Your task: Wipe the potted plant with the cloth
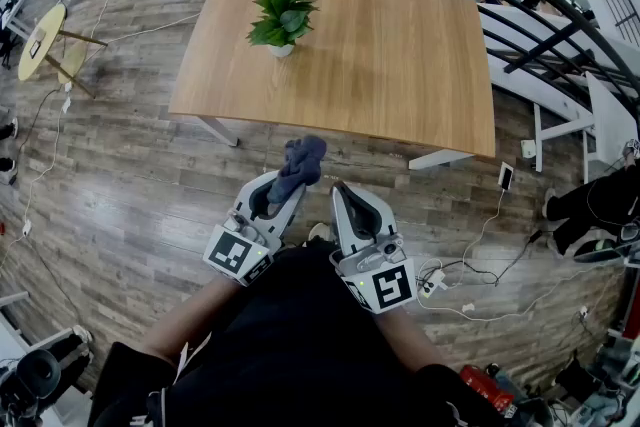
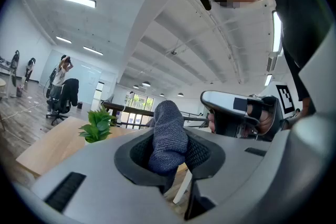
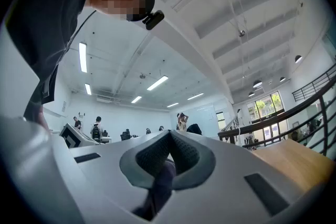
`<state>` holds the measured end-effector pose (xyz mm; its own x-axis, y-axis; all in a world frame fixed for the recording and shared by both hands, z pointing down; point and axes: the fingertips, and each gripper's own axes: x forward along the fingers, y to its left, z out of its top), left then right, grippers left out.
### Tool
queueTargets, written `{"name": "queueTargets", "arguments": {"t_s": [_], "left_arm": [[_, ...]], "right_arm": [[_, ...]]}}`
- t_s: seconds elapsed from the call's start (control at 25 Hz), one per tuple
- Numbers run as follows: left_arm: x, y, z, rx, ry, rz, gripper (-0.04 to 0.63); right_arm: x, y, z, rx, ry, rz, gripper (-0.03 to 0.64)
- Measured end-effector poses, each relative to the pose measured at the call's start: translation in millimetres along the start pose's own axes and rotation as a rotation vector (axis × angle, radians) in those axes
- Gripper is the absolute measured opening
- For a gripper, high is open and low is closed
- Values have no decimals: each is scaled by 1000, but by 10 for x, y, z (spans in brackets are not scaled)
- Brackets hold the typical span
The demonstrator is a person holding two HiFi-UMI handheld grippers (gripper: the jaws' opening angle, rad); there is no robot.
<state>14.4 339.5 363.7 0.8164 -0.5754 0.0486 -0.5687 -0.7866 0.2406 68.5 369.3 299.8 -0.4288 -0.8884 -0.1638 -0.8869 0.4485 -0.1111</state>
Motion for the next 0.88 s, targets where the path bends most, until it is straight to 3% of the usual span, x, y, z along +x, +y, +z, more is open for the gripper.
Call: {"name": "queueTargets", "arguments": {"t_s": [0.12, 0.24, 0.36, 0.52, 0.68, 0.88], "left_arm": [[32, -25, 35, 3, -26, 0, 110], [6, 57, -20, 6, -29, 50, 110], [-4, 260, -84, -21, -5, 135, 110], [-27, 470, -147, -33, 7, 178, 110], [83, 670, -175, -86, 4, 194, 110], [337, 994, -152, -90, 19, 172, 111]], "right_arm": [[-56, -141, -17, -12, 17, 6, 17], [-162, -349, -122, 5, 47, -26, 17], [-219, -599, -257, 79, 64, -61, 17], [-188, -709, -201, 172, 31, -41, 17], [31, -804, -199, 112, 44, -35, 17], [428, -945, -312, 74, 83, -35, 17]]}}
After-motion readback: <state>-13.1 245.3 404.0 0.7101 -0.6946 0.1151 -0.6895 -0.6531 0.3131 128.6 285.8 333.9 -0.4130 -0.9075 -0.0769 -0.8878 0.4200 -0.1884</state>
